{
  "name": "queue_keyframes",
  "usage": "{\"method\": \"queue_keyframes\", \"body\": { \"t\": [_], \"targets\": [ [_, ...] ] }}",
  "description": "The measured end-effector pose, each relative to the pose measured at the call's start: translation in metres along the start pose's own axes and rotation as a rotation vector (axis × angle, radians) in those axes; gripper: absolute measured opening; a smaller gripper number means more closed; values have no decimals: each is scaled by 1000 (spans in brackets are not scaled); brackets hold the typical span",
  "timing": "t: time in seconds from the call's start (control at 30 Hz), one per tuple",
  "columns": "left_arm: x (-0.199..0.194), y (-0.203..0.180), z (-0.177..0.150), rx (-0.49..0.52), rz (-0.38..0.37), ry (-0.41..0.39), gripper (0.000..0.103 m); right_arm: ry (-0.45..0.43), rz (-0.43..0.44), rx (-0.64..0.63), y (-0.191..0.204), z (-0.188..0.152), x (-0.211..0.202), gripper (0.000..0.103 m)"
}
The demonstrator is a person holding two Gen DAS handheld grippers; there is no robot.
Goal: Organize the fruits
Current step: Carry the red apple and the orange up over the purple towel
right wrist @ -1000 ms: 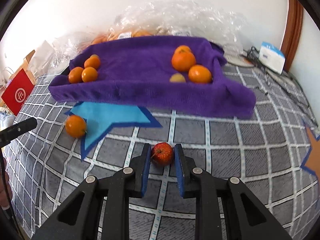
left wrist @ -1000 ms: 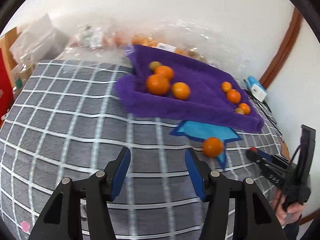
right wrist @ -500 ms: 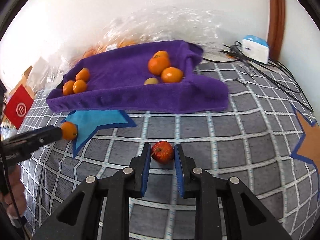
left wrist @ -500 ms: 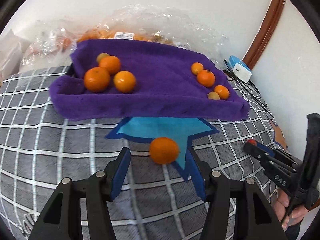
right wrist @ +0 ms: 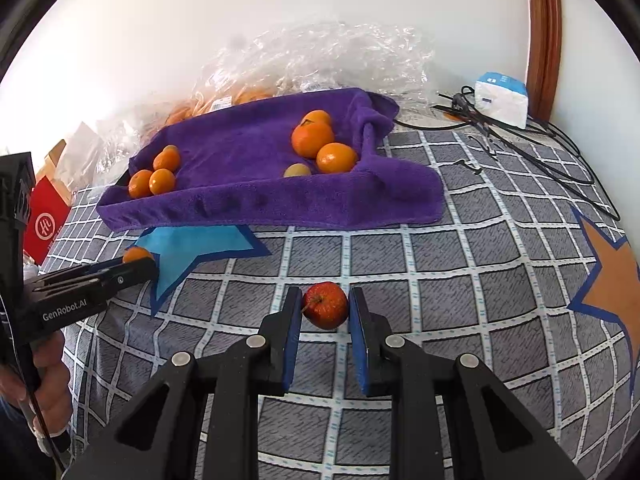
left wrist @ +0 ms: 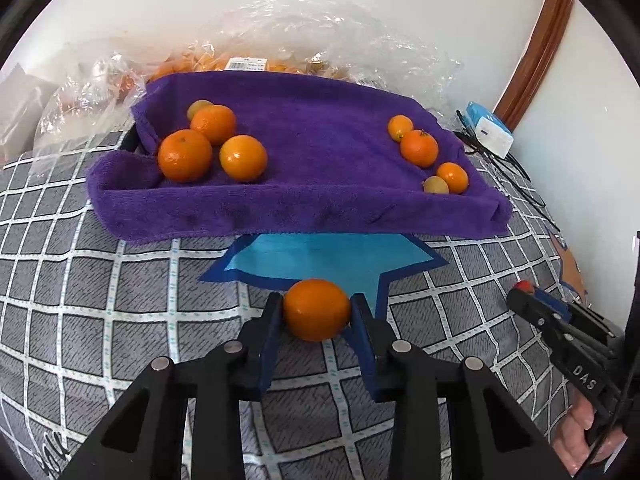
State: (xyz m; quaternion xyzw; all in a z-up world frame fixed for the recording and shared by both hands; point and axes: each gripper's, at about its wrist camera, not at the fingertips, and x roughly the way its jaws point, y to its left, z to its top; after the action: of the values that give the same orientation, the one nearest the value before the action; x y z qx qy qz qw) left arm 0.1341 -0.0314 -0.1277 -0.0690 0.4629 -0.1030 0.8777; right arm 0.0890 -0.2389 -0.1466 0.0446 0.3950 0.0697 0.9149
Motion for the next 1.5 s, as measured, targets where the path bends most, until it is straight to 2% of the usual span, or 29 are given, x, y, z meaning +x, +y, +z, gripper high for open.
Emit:
{"method": "queue_keyframes", "body": {
  "t": [0.5,0.83,1.5],
  "targets": [
    [-50,38,-11,-89,13,-50,32,2,33,-37,33,5,-10,23],
    [-80,46,-7,-96,-10,-76,32,-14,33,-17,41,19,-23,23],
    [-109,40,34,-81,-19,-141,32,-68,28,-12,41,61,-46,23]
  ]
}}
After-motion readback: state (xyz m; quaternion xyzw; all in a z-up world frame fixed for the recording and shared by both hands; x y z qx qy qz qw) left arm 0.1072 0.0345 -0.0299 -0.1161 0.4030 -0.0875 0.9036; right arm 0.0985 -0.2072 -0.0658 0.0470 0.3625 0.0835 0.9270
